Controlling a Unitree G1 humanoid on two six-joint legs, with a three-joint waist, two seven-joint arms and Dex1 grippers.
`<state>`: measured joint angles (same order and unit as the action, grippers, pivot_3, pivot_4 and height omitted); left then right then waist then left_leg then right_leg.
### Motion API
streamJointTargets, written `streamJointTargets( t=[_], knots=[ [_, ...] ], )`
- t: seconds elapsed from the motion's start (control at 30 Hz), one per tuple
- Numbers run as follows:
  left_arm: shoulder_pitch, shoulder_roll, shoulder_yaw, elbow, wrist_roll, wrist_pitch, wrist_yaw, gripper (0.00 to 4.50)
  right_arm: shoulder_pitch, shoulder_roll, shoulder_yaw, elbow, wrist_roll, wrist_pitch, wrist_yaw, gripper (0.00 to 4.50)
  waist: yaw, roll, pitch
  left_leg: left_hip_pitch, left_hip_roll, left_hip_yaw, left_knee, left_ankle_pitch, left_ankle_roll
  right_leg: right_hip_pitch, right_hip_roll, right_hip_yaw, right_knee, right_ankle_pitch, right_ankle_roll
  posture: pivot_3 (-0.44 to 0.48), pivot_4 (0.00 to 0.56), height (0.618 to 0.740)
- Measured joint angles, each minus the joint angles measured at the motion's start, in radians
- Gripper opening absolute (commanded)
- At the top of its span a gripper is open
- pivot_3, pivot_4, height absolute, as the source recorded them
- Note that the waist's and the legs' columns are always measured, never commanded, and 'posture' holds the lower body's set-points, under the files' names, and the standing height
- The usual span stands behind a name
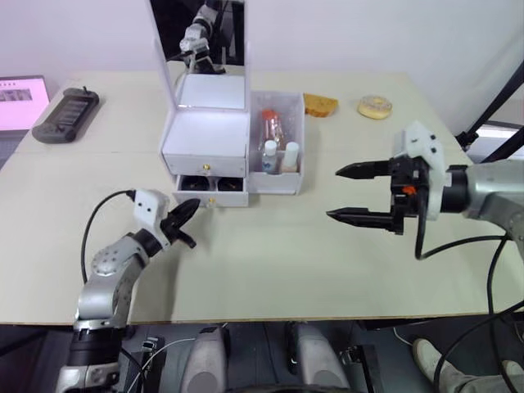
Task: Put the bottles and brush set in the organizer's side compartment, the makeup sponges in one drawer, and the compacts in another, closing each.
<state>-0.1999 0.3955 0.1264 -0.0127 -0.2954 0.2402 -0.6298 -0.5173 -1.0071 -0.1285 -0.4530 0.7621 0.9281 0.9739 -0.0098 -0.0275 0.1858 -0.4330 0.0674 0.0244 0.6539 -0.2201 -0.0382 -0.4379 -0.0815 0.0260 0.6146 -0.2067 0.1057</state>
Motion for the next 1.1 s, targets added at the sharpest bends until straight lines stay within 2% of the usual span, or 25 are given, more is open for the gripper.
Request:
streamJointTargets(
  t=[0.17, 0.4, 0.63, 0.8, 0.9, 1.0, 1.1],
  knots=[
    [-0.095, 0.017, -0.020, 0.082, 0.047, -0.026, 0.006, 0.03, 0.000, -0.001, -0.002, -0.014, 0.007, 0.003, -0.010, 4.50, -0.001, 0.000, 0.000, 0.000, 0.000, 0.000, 0.000, 0.000, 0.000, 0.000, 0.000, 0.000, 0.000, 0.000, 0.000, 0.000, 0.150, 0.740],
    [-0.154, 0.025, -0.035, 0.157, 0.069, -0.037, 0.002, 0.03, 0.000, -0.001, -0.002, -0.016, 0.007, 0.004, -0.029, 4.50, 0.002, 0.000, 0.000, 0.000, 0.000, 0.000, 0.000, 0.000, 0.000, 0.000, 0.000, 0.000, 0.000, 0.000, 0.000, 0.000, 0.150, 0.740],
    [-0.207, -0.004, -0.044, 0.223, 0.090, -0.062, 0.012, 0.03, 0.000, 0.000, -0.002, -0.016, 0.008, 0.004, -0.044, 4.50, 0.019, 0.000, 0.000, 0.000, 0.000, 0.000, 0.000, 0.000, 0.000, 0.001, 0.000, 0.000, 0.000, 0.000, 0.000, 0.000, 0.150, 0.740],
    [-0.207, -0.007, -0.044, 0.220, 0.085, -0.057, 0.010, 0.03, 0.004, 0.000, -0.008, -0.015, 0.028, 0.021, -0.045, 4.50, 0.023, 0.000, 0.000, 0.000, 0.000, 0.000, 0.000, 0.000, 0.000, 0.001, 0.000, 0.000, 0.000, 0.000, 0.000, 0.000, 0.150, 0.740],
    [-0.172, 0.014, -0.035, 0.152, 0.040, -0.007, -0.023, 0.03, 0.011, 0.002, -0.037, 0.004, 0.087, 0.064, -0.035, 4.50, 0.021, 0.000, 0.000, 0.000, 0.000, 0.000, 0.000, 0.000, 0.000, 0.001, 0.000, 0.000, -0.001, 0.000, 0.000, 0.000, 0.150, 0.740],
    [-0.088, 0.064, 0.012, 0.077, -0.046, 0.057, -0.082, 0.80, 0.014, 0.013, -0.086, 0.093, 0.114, 0.080, -0.045, 4.50, 0.010, 0.000, 0.000, 0.000, 0.000, 0.000, -0.001, 0.000, 0.000, 0.000, 0.000, 0.000, -0.001, 0.000, 0.000, 0.000, 0.150, 0.740],
    [-0.024, 0.133, 0.073, 0.052, -0.104, 0.092, -0.132, 2.30, 0.058, 0.031, -0.114, 0.172, 0.080, 0.034, -0.058, 4.50, 0.000, 0.000, 0.000, 0.001, 0.000, -0.001, -0.003, 0.000, 0.000, 0.000, 0.000, 0.000, -0.001, 0.000, 0.000, 0.000, 0.150, 0.740]
  ],
)
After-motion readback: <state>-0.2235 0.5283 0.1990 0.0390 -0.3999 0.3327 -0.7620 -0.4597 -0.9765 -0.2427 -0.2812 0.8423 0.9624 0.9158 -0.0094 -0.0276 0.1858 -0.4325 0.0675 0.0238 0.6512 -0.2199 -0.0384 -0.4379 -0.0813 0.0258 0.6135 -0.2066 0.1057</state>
